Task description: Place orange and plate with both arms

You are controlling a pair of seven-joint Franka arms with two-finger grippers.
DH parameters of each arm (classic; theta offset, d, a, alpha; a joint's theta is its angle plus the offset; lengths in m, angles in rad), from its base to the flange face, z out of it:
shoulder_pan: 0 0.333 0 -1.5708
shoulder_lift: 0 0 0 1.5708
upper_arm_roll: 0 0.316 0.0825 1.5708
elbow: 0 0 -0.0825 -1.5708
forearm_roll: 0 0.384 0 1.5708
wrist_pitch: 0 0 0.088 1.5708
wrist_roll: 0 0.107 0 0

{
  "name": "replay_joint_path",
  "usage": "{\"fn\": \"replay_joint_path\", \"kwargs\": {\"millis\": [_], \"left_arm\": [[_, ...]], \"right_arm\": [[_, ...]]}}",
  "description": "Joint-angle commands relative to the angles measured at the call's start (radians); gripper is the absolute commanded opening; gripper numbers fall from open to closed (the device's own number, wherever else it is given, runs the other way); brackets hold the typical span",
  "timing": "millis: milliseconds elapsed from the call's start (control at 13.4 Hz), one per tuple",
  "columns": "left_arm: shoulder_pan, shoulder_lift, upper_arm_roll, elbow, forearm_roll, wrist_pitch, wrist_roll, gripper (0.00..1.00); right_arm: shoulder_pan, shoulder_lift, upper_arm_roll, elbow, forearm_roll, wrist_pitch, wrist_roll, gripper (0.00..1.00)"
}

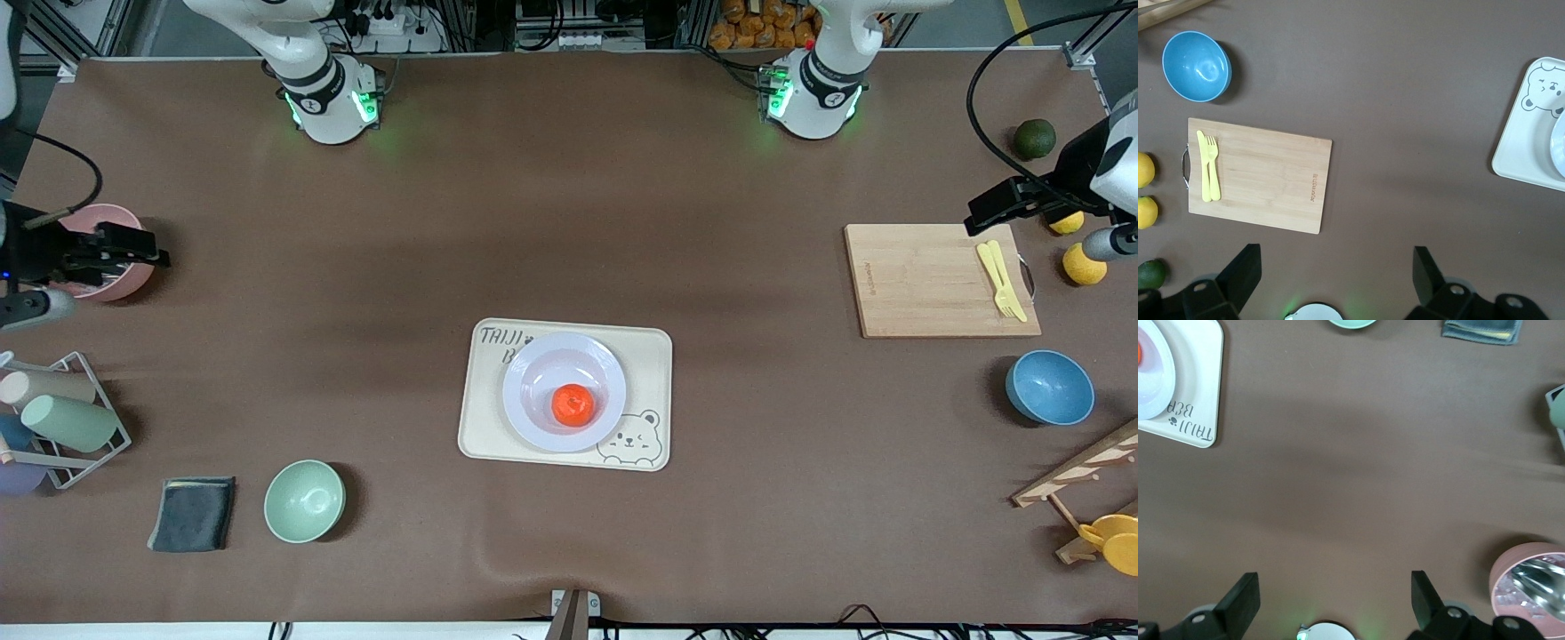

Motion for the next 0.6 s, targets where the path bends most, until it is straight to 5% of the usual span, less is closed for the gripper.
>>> {"fn": "replay_joint_path", "kwargs": {"millis": [0,522], "left_arm": [[0.004,-0.015,0.004,0.0,-0.007,-0.017,0.031,1.0],[0.004,-0.015,0.006,0.0,-0.01,-0.017,0.034,1.0]], "right_arm": [[-0.017,-0.084,0.018,-0.011,-0.028,-0.04,-0.008,1.0],[0.001,-0.207,0.038,-0.063,-0.118,-0.054,0.096,1.0]]}}
